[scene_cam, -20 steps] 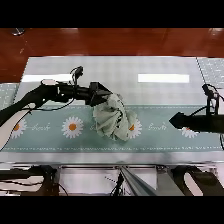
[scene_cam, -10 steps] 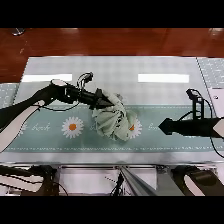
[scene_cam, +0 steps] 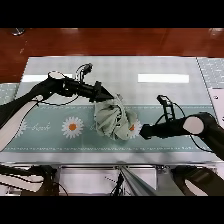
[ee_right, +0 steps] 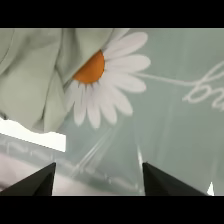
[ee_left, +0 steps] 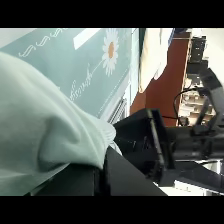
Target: Fold the shirts.
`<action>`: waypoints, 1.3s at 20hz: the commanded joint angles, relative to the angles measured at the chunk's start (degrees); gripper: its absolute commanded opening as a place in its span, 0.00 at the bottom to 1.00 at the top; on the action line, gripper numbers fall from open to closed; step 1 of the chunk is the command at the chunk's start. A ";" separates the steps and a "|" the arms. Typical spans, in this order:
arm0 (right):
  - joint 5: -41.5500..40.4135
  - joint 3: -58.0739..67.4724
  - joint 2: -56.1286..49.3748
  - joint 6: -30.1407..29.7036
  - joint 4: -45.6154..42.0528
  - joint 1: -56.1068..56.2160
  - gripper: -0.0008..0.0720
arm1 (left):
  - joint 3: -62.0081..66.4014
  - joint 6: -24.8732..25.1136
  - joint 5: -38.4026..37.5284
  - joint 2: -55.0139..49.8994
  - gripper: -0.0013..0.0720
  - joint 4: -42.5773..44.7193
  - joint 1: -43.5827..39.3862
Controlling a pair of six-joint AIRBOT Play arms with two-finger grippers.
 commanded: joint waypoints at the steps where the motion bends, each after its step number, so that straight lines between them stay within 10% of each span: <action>1: -6.34 2.80 -7.63 -0.96 1.16 -2.56 0.87 | 0.48 0.04 -1.07 -0.02 0.05 0.02 0.04; 8: -7.63 7.28 -23.10 -17.77 20.83 -6.88 0.87 | 0.48 0.07 -0.92 0.00 0.05 0.02 -0.02; 20: -9.86 12.63 -31.76 -17.66 23.43 -7.21 0.85 | 0.48 0.04 0.63 -0.04 0.05 -0.02 -0.48; 22: -10.03 12.63 -32.39 -17.70 23.43 -7.21 0.63 | 0.48 0.04 0.68 -0.07 0.05 -0.02 -0.50; 24: -10.29 12.90 -32.37 -19.71 23.52 -7.21 0.13 | 0.48 0.07 0.66 -0.07 0.05 -0.02 -0.48; 26: -9.62 14.38 -32.37 -21.22 22.67 -7.30 0.04 | 0.48 0.02 0.48 -0.02 0.05 -0.02 -0.48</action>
